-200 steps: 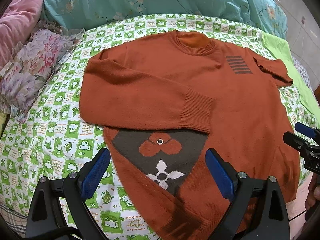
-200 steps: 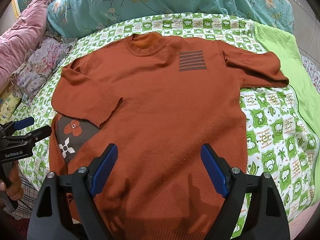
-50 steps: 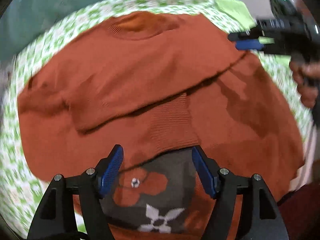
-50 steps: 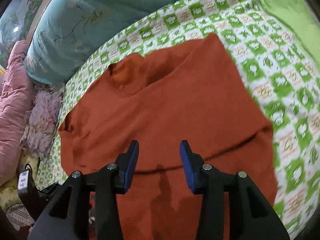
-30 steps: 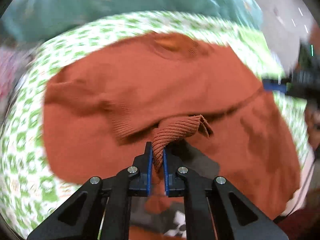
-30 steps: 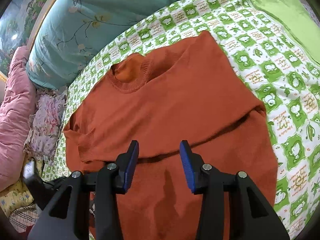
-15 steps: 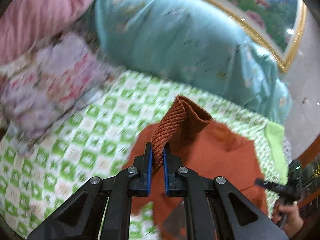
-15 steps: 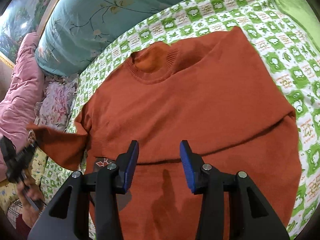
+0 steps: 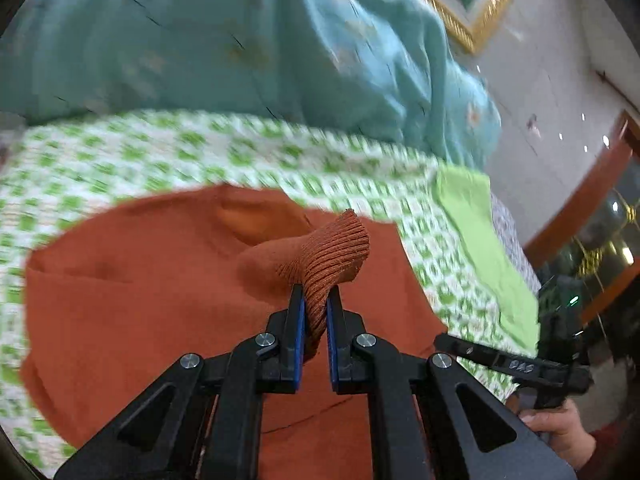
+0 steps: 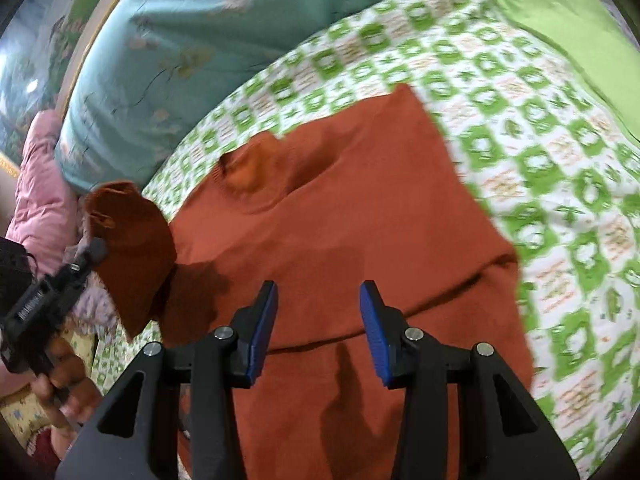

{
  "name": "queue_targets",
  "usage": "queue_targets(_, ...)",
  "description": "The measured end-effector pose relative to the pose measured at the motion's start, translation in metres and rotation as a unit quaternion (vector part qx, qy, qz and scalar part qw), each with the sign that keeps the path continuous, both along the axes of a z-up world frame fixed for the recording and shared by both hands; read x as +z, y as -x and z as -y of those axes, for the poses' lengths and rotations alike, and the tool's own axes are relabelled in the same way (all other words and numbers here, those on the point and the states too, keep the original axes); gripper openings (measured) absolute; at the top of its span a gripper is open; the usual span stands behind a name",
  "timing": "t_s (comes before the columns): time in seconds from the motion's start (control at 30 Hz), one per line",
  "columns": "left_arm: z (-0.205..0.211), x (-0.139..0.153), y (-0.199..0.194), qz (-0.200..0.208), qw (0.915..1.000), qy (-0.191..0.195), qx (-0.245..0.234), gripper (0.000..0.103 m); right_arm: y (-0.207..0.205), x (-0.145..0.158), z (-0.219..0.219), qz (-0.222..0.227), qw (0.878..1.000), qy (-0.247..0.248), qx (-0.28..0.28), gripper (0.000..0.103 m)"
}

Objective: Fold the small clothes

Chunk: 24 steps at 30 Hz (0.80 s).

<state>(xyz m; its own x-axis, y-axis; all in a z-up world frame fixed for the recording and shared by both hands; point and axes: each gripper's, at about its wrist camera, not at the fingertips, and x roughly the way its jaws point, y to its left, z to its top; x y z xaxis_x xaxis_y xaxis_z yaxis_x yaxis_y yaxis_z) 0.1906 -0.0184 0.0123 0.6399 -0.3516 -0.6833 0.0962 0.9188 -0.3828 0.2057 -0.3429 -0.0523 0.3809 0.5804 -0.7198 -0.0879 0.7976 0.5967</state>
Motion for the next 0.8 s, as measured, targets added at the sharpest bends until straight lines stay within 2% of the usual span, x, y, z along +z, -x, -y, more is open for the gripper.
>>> queue_targets(0.17,0.046,-0.048,-0.024,-0.041,0.9985,-0.012,-0.034,0.008,-0.004,-0.011,0.019,-0.011,1.0,-0.001,-0.015,0.044)
queue_targets(0.27,0.064,-0.073,-0.032,-0.058,0.9964,-0.04,-0.048,0.01,-0.007,-0.016,0.021,-0.015,1.0,-0.002,-0.016,0.044)
queue_targets(0.33,0.072,-0.089,-0.036,-0.078,0.9938,-0.051,-0.062,0.013,-0.01,-0.019,0.019,-0.018,1.0,-0.002,-0.012,0.044)
queue_targets(0.43,0.074,-0.102,-0.033,-0.103,0.9903,-0.059,-0.072,0.027,-0.017,-0.022,0.011,-0.025,1.0,-0.006,-0.003,0.044)
queue_targets(0.5,0.067,-0.101,-0.021,-0.104,0.9904,-0.059,-0.069,0.05,-0.021,-0.022,0.002,-0.028,0.999,-0.013,0.007,0.044)
queue_targets(0.57,0.052,-0.096,-0.003,-0.101,0.9914,-0.063,-0.055,0.061,-0.024,-0.022,-0.008,-0.03,0.999,-0.018,0.017,0.05)
queue_targets(0.63,0.033,-0.091,0.017,-0.104,0.9918,-0.061,-0.042,0.061,-0.027,-0.023,-0.019,-0.031,0.999,-0.026,0.026,0.06)
queue_targets(0.73,-0.006,-0.085,0.051,-0.112,0.9904,-0.081,-0.005,0.061,-0.034,-0.028,-0.037,-0.032,0.998,-0.026,0.04,0.061)
queue_targets(0.8,-0.039,-0.086,0.072,-0.123,0.986,-0.106,0.038,0.061,-0.04,-0.037,-0.047,-0.041,0.998,-0.018,0.044,0.061)
